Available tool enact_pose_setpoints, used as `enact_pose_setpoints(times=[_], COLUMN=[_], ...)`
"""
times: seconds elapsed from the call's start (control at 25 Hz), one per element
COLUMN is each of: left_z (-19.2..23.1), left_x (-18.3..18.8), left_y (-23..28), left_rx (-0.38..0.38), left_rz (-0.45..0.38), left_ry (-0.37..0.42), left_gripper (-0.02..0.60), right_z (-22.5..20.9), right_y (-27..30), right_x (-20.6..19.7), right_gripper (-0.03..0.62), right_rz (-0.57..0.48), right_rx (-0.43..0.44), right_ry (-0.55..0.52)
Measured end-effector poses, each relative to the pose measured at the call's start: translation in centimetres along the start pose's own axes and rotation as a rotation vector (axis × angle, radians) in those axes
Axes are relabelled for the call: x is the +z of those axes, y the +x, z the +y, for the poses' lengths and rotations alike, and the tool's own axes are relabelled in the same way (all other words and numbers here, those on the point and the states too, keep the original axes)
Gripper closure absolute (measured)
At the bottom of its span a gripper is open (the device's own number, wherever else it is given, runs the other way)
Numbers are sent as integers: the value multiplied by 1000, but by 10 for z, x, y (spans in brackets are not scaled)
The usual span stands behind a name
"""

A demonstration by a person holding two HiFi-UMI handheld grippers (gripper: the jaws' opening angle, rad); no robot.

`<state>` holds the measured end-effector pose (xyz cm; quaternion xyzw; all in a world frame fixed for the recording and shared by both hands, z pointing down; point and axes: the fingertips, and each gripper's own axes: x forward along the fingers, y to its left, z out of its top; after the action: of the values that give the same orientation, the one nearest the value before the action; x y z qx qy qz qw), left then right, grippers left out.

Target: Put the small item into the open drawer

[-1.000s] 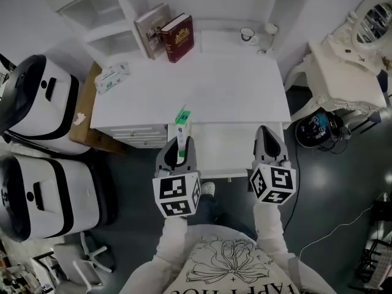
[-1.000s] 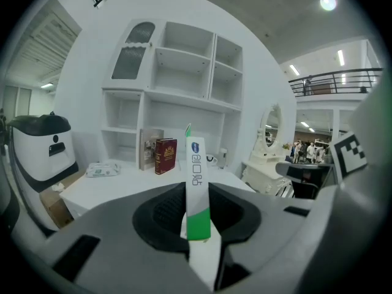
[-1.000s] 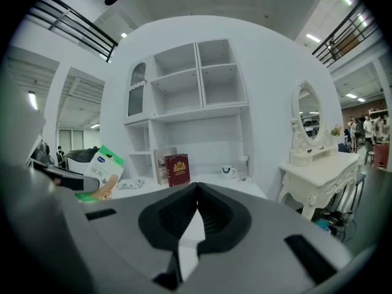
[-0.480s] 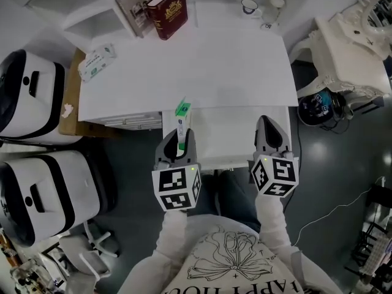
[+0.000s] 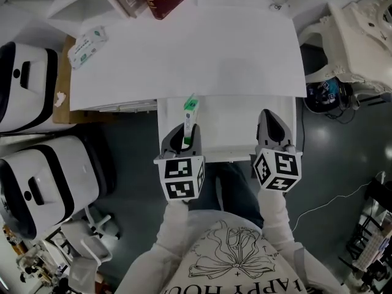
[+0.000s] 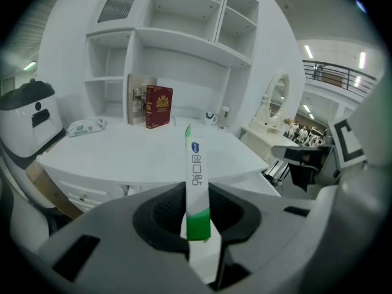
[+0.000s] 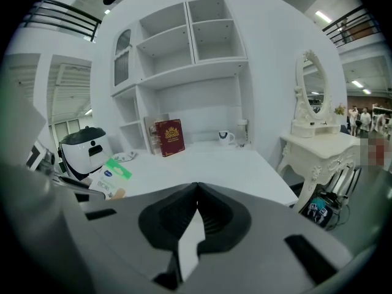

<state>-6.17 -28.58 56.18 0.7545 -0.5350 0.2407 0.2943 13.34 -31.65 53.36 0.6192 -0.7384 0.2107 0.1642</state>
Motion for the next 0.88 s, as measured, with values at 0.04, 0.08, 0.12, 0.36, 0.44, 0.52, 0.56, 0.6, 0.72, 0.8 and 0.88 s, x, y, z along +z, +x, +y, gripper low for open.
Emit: enact_pose_setpoints(times=[0.04,0.08,0.12,0.36,0.44,0.52,0.56,0.6,0.72,0.8,0.88], left_z=[-1,-3,-4,-5,-5,-4,-3,-1,0,-1,0], left_x=[-6,-13,-19,-52,-63,-72,-76,-79,-88,-94,-99], left_y=[6,11,15,42,49,58,63,69,88,100,110], left_rx=[-5,-10,-15,-14,-14,-15,-12,-8,-11,-18,-19], left_rz=[21,44,67,188,229,263,279,295,343,373,398], left_ry=[1,2,4,7,5,-2,-4,-4,-1,-2,-12], left_gripper=[497,497,497,497,497,497,497,497,497,497,497], right_z=[-2,-5,-7,-23,-27,-31,-33,-35,-42,-46,-50], right_y=[2,4,6,16,18,20,22,23,25,26,27], right_x=[-4,-9,-14,-34,-40,-46,-48,-51,-58,-64,-70], right_gripper=[591,591,591,591,591,591,591,591,591,591,591], right_rz=[10,20,30,75,86,97,102,107,120,131,143], right_rx=[-1,-2,-2,-14,-19,-25,-28,-31,-39,-45,-51], right_ry=[3,6,9,29,35,40,43,45,53,57,62])
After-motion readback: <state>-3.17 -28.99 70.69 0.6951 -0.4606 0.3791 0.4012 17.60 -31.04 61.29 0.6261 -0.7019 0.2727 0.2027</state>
